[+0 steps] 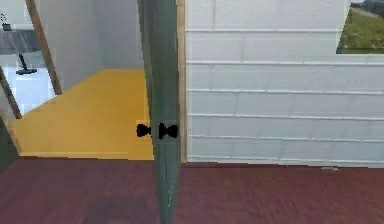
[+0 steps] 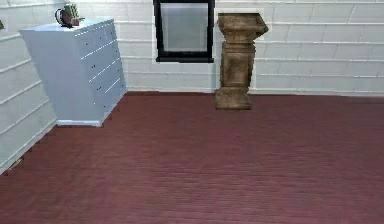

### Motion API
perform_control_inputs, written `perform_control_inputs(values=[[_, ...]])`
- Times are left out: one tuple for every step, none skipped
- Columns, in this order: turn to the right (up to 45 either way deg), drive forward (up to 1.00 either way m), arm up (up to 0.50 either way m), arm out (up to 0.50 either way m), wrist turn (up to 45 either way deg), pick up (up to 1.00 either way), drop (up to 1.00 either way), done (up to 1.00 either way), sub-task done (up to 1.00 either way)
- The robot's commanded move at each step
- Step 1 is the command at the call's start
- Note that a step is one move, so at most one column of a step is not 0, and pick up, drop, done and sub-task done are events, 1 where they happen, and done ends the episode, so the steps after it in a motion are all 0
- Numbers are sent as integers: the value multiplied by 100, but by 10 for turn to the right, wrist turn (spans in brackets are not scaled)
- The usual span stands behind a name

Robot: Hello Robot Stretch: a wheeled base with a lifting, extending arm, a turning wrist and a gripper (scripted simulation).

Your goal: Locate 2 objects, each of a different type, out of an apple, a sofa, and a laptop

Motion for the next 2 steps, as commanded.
perform_control_inputs(values=[[-360,0,0,0,0,0,0,0,0],[0,100,0,0,0,0,0,0,0]])
